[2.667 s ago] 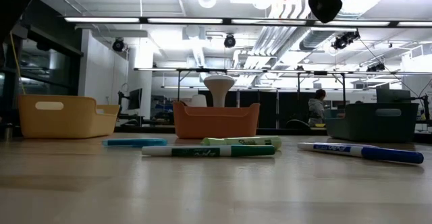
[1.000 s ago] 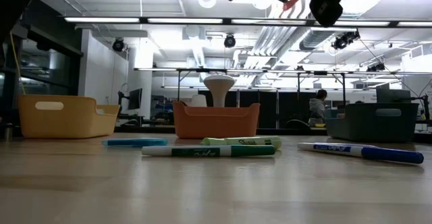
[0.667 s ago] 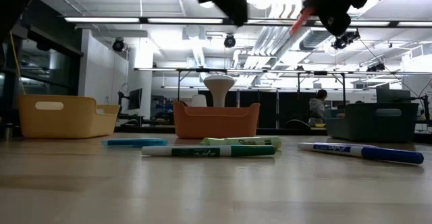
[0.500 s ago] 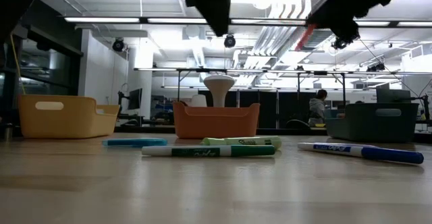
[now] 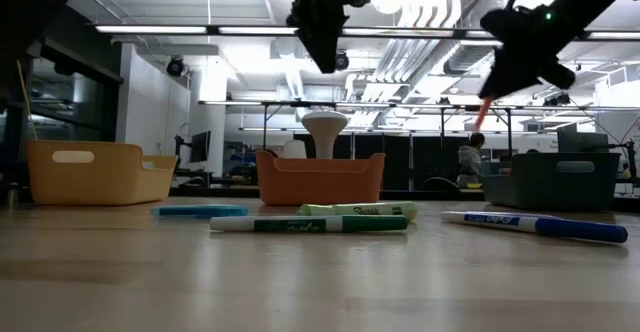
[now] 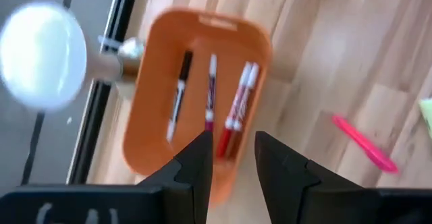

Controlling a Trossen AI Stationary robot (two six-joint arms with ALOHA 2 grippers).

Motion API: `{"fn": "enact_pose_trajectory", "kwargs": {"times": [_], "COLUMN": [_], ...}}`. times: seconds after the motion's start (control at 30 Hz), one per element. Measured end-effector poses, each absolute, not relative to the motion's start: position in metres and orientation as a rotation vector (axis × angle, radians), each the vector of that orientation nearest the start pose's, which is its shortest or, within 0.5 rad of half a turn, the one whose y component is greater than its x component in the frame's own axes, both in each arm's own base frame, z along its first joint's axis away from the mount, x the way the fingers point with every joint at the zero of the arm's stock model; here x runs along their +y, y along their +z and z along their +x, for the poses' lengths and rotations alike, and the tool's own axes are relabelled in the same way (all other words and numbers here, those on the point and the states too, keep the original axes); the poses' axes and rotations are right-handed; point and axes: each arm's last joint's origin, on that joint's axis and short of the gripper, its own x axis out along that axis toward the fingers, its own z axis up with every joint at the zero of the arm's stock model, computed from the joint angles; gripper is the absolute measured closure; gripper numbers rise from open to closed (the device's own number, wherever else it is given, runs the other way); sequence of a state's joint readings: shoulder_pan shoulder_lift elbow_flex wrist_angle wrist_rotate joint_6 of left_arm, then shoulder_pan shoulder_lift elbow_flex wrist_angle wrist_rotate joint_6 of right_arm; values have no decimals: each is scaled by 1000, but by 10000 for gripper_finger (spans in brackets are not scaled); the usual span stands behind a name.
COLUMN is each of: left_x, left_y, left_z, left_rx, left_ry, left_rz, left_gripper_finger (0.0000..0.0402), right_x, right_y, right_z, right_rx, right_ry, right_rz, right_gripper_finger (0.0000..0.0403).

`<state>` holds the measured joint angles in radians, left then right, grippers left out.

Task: Pick & Place Markers
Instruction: Put the orange pen into the blue bin

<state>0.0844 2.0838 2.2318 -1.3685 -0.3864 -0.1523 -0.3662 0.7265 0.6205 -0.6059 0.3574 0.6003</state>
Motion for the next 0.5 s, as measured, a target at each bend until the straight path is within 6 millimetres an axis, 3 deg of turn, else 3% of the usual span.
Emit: {"fn": "enact_pose_trajectory", "kwargs": {"times": [0.27, 0.5], "left_x": [97, 133], "left_y": [347, 351], "left_z": [421, 419], "left_rx": [1049, 960], "left_ry": [348, 202], "left_rz": [51, 17], "left_gripper_finger": [296, 296], "right_x": [-85, -97], "right_y": [239, 223], "right_z": [111, 107], "right_rx": [543, 672], "right_ry": [-1156, -1303], "right_rz": [705, 794], "right_gripper_finger": [355, 355]}}
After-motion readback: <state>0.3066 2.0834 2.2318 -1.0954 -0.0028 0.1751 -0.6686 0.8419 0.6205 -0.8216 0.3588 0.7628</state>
